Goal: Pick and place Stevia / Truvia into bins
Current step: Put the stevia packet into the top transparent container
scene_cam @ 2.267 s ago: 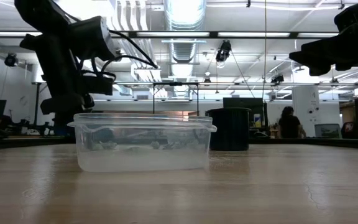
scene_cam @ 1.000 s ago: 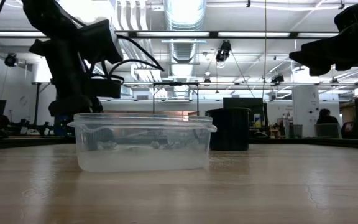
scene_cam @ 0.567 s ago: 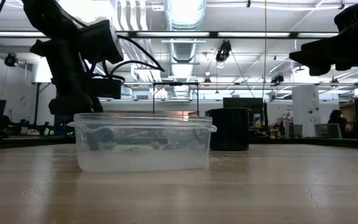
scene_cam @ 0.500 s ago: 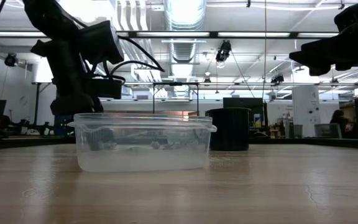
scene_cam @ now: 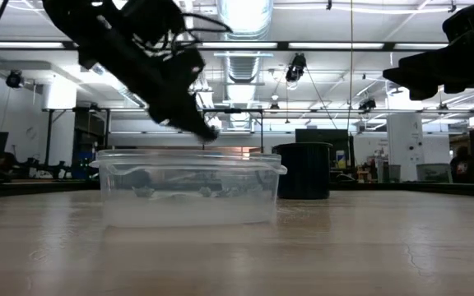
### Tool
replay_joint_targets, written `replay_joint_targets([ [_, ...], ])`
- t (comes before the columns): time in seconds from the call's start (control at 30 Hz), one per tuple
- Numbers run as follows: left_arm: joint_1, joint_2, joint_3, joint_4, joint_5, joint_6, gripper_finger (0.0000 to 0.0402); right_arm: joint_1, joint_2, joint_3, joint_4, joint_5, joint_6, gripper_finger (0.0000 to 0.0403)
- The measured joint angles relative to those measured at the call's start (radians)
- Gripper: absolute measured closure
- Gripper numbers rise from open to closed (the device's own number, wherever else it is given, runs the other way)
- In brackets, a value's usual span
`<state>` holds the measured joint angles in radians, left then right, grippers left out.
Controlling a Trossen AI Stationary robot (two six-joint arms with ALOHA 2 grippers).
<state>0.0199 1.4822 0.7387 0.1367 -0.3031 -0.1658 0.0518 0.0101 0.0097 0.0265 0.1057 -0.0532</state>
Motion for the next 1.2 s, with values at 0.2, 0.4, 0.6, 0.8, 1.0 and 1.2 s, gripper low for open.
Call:
replay_joint_targets([
  [0.2,0.026,0.039,-0.005,0.284,-0.126,0.003,0.04,0.0,0.0,0.0,0.0,0.0,0.0,0.0181],
  [0.4,0.077,0.198,0.003,0.574,-0.197,0.024,0.04,0.0,0.003,0.0,0.0,0.0,0.0,0.0181],
  [0.6,0.12,0.343,0.021,0.725,-0.198,-0.011,0.04,0.0,0.005,0.0,0.0,0.0,0.0,0.0181],
  [0.8,0.125,0.363,0.027,0.732,-0.229,-0.01,0.04,0.0,0.005,0.0,0.0,0.0,0.0,0.0181],
  [1.0,0.125,0.346,0.026,0.729,-0.229,-0.01,0.04,0.0,0.005,0.0,0.0,0.0,0.0,0.0181],
  [1.2,0.125,0.348,0.025,0.728,-0.227,-0.01,0.04,0.0,0.005,0.0,0.0,0.0,0.0,0.0181],
])
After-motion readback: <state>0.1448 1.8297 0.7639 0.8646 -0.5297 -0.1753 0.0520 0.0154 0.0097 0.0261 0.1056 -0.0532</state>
